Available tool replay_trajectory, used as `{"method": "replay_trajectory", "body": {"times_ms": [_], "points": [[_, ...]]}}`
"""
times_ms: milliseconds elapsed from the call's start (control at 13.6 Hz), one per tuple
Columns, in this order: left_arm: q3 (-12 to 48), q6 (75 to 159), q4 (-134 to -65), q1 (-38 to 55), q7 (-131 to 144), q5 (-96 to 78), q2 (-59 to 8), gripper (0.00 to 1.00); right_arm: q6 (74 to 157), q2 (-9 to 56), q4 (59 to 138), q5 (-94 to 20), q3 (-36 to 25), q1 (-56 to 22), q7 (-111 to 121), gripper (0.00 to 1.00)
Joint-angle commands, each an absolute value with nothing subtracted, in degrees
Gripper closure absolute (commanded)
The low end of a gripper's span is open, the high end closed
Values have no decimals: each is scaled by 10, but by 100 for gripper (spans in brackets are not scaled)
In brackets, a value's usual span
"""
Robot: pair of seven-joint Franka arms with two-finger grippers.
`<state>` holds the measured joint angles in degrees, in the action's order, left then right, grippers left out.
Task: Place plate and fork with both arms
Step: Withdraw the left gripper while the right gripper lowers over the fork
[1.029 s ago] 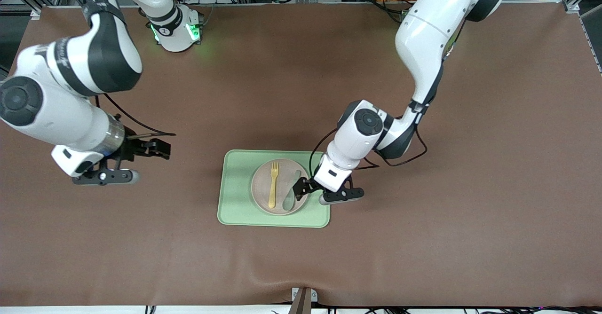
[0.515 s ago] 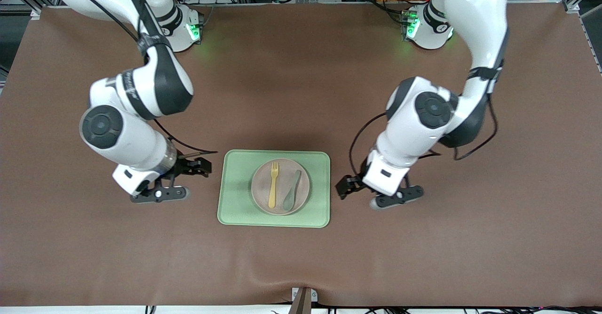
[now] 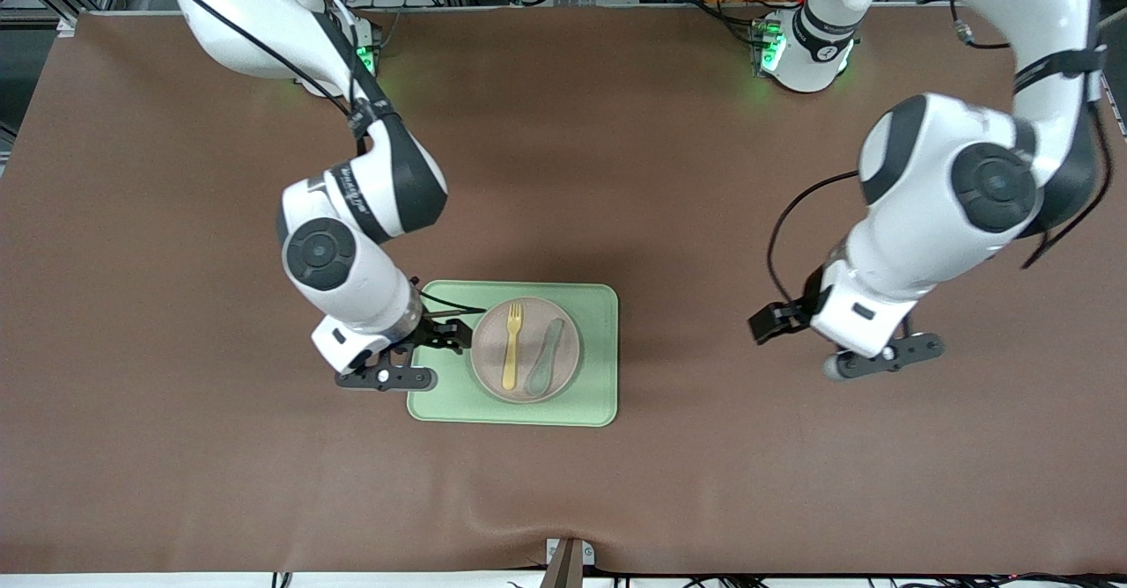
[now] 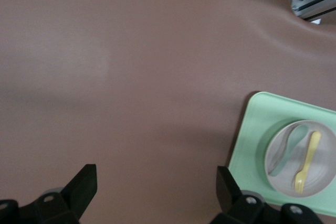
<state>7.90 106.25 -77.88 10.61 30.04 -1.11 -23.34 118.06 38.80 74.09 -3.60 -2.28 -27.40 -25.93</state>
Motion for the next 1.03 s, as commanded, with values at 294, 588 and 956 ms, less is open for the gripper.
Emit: {"method": "replay_trajectory", "body": {"times_ms": [294, 588, 956], "points": [[83, 1012, -872, 73, 237, 1, -113, 0, 1265, 484, 714, -23, -31, -337, -318, 0], [83, 970, -867, 66, 179, 1, -94, 0, 1275, 500, 719, -2, -31, -345, -319, 7], [87, 905, -852, 62, 126, 8, -66, 0, 1289, 514, 721, 1, -31, -355, -339, 22]]}}
